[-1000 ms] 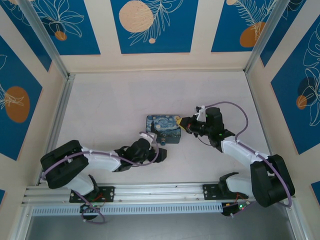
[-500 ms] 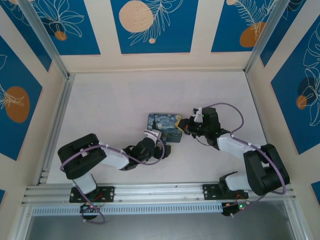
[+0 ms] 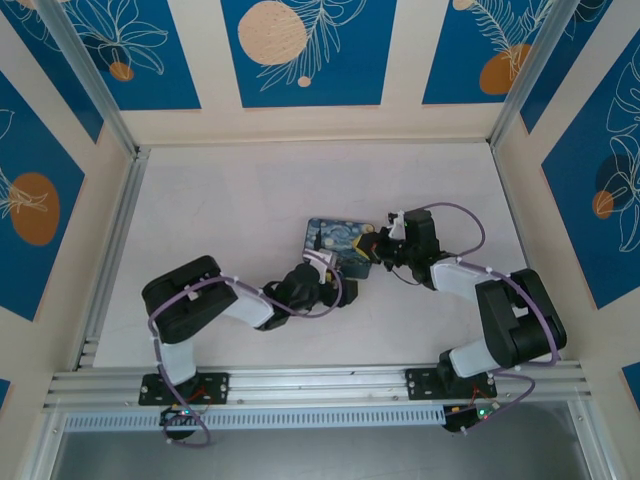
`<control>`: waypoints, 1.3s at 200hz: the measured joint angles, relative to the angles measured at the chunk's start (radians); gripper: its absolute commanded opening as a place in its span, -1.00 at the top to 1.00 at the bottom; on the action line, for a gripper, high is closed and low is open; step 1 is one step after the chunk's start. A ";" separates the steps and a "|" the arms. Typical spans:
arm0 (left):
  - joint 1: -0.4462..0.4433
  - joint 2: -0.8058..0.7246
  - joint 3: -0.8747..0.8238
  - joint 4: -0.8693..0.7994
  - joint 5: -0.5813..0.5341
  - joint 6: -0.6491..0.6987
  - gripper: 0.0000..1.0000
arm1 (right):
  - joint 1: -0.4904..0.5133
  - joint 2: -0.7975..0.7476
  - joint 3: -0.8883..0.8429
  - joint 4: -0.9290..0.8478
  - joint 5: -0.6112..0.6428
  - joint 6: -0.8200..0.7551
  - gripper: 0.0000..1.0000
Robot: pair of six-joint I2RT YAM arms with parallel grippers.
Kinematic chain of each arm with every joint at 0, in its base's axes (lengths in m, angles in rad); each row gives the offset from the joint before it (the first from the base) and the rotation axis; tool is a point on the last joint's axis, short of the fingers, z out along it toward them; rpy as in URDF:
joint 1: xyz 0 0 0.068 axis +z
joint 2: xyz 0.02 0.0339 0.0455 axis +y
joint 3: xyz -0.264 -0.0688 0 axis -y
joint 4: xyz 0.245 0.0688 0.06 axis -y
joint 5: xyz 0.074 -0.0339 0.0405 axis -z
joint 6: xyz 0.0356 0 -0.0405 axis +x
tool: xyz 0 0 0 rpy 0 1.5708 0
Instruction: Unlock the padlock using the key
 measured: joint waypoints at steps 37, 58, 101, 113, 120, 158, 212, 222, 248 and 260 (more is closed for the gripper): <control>0.036 0.038 0.007 0.087 0.071 -0.067 -0.65 | -0.016 0.010 0.000 0.015 -0.006 0.000 1.00; 0.048 0.066 0.006 0.159 0.093 -0.112 -0.64 | -0.022 0.012 0.000 0.029 -0.011 0.000 1.00; 0.053 0.075 0.010 0.167 0.084 -0.157 -0.59 | -0.030 0.031 0.000 0.046 -0.019 0.001 1.00; 0.052 0.056 0.014 0.119 0.064 -0.148 -0.59 | -0.032 0.031 0.000 0.050 -0.022 0.001 1.00; 0.049 0.037 0.030 0.052 0.045 -0.131 -0.60 | -0.033 0.032 0.000 0.050 -0.023 0.001 1.00; 0.039 -0.023 0.116 -0.238 -0.058 -0.018 -0.60 | -0.035 0.036 0.000 0.055 -0.027 0.002 1.00; 0.034 0.000 0.185 -0.405 -0.119 0.106 -0.60 | -0.037 0.036 0.000 0.062 -0.030 0.009 1.00; 0.034 0.006 0.190 -0.411 -0.125 0.124 -0.59 | -0.039 0.036 0.000 0.063 -0.030 0.011 1.00; 0.031 0.015 0.196 -0.410 -0.125 0.158 -0.59 | -0.039 0.036 0.000 0.065 -0.034 0.012 1.00; 0.031 0.023 0.199 -0.392 -0.113 0.166 -0.59 | -0.039 0.036 0.000 0.065 -0.034 0.012 1.00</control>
